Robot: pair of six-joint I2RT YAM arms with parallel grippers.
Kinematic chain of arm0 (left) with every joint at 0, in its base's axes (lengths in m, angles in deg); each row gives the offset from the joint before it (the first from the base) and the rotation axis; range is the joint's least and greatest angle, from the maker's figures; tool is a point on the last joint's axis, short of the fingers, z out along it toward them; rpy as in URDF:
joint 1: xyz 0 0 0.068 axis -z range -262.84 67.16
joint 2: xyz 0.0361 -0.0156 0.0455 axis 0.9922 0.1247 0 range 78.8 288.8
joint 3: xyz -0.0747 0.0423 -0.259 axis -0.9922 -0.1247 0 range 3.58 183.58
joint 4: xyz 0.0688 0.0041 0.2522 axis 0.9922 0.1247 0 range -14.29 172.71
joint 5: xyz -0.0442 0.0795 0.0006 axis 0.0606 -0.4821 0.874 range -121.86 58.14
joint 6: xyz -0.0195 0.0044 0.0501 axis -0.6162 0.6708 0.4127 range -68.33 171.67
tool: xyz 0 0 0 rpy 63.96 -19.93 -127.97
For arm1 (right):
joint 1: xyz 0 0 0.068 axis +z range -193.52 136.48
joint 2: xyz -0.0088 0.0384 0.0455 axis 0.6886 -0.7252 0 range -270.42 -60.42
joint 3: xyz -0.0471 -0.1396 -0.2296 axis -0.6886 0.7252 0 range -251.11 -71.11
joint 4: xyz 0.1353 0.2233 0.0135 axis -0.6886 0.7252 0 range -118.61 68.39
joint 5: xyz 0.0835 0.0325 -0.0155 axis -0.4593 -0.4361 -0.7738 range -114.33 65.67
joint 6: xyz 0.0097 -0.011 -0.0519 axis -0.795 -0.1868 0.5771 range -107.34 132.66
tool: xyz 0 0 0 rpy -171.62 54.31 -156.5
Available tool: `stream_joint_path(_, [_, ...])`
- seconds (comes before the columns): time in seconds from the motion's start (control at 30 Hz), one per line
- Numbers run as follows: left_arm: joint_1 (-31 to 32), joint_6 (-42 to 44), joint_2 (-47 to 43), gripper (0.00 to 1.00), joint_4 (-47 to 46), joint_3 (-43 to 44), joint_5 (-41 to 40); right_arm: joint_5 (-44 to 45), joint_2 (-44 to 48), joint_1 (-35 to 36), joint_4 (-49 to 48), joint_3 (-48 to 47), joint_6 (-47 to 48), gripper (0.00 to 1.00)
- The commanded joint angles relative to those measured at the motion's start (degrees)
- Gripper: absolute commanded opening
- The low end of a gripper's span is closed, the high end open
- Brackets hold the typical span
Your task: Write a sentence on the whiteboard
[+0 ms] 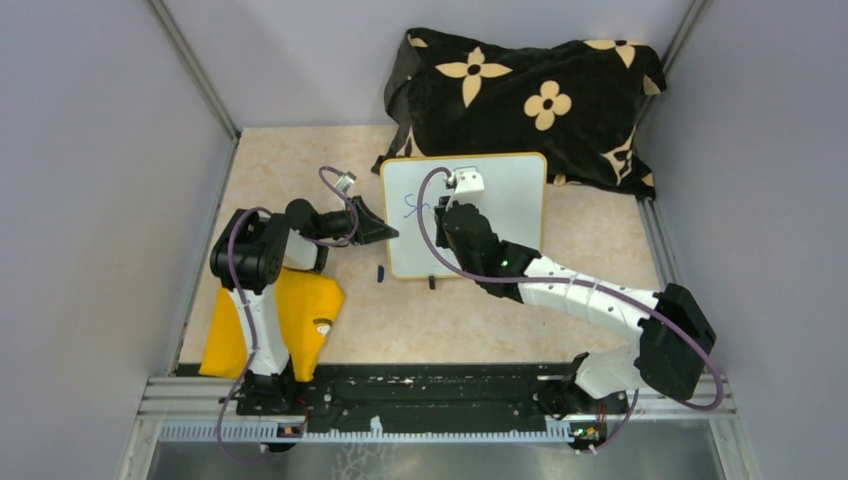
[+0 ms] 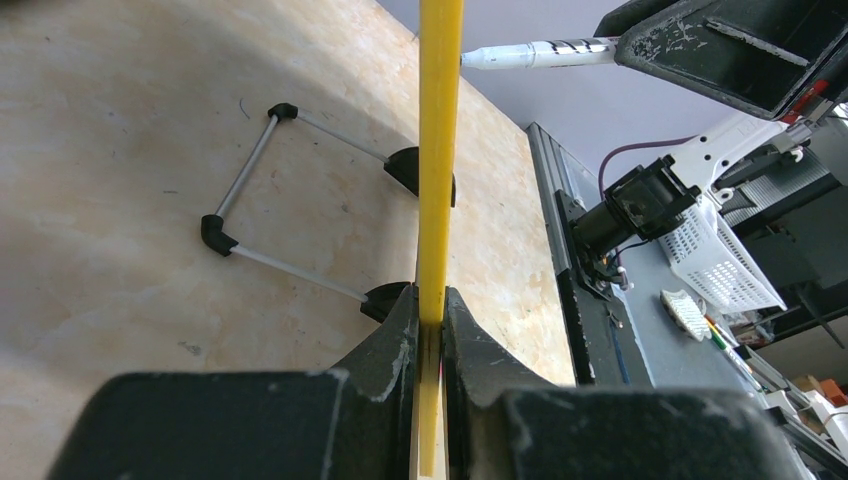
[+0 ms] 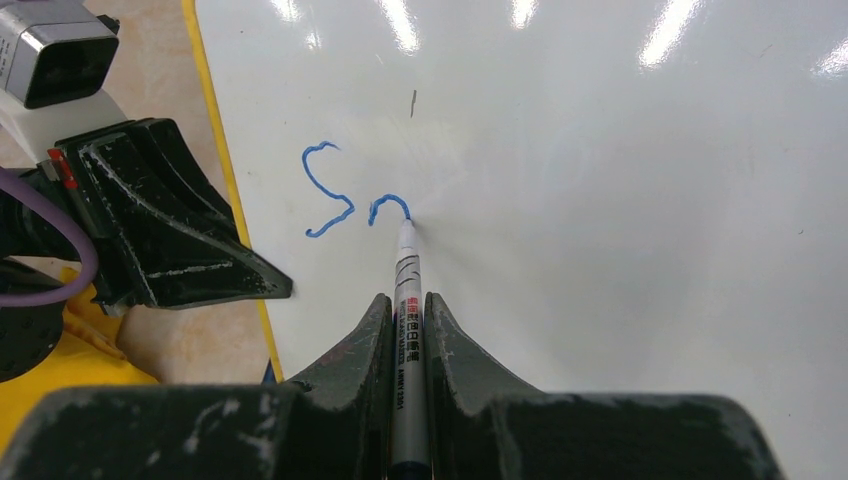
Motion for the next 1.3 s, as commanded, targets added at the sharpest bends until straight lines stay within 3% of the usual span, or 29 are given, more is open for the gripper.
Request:
stream_joint_path(0.0, [0.57, -0.48, 1.6, 0.0, -13.88, 0.58, 1.09, 0.67, 1.09, -1.05, 0.32, 0.35, 0.01, 0.0])
stream_joint_path(1.27, [0.57, -0.6, 1.85, 0.0, -13.91, 0.62, 1.13, 3.39, 0.5, -2.87, 0.11, -2.61, 1.9, 0.0])
